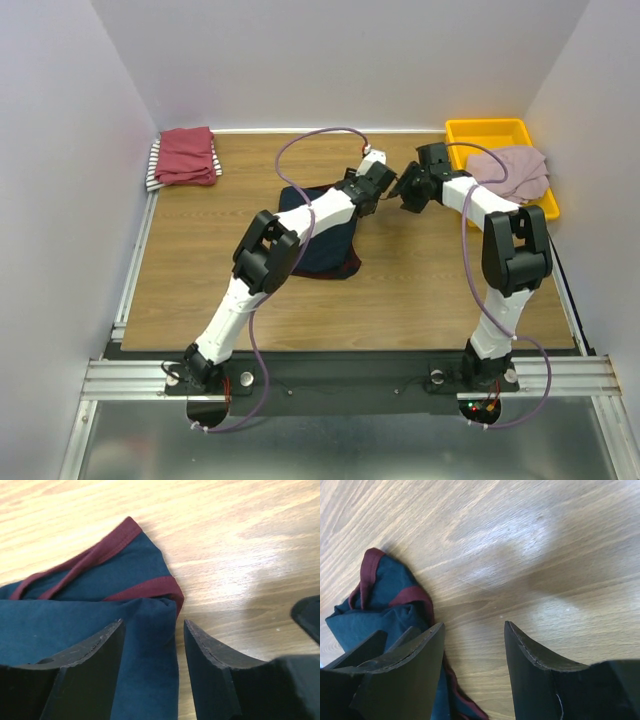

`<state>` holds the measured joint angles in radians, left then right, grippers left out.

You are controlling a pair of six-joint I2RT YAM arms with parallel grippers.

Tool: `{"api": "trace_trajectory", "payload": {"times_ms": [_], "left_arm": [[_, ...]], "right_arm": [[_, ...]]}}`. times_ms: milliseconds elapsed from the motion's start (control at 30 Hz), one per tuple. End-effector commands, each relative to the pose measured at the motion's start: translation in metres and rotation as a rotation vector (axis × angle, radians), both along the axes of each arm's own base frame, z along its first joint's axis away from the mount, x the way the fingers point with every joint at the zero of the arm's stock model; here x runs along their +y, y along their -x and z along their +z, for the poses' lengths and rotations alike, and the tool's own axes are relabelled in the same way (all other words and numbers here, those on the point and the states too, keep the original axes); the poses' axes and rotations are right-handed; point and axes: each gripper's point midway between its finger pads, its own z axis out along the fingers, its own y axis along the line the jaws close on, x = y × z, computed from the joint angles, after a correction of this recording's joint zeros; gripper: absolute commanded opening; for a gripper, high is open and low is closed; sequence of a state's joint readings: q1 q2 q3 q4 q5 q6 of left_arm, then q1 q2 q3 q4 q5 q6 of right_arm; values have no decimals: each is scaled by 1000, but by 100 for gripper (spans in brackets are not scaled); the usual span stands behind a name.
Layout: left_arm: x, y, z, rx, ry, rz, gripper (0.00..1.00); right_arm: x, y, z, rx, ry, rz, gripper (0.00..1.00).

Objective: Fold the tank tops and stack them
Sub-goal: Fold the tank top

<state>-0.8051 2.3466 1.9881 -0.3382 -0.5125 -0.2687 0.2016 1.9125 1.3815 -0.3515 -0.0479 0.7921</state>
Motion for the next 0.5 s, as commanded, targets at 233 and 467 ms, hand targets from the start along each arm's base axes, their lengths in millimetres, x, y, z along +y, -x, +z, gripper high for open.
{"api": "trace_trajectory", "payload": {"times_ms": [233, 467], "left_arm": [[6, -2, -28, -6, -41, 56, 45], [5, 27, -58, 93, -37, -35, 0]], "right_arm": [[-8, -18, 33, -96, -4, -11, 56], [-11, -7, 40, -109, 6, -6, 56]]}}
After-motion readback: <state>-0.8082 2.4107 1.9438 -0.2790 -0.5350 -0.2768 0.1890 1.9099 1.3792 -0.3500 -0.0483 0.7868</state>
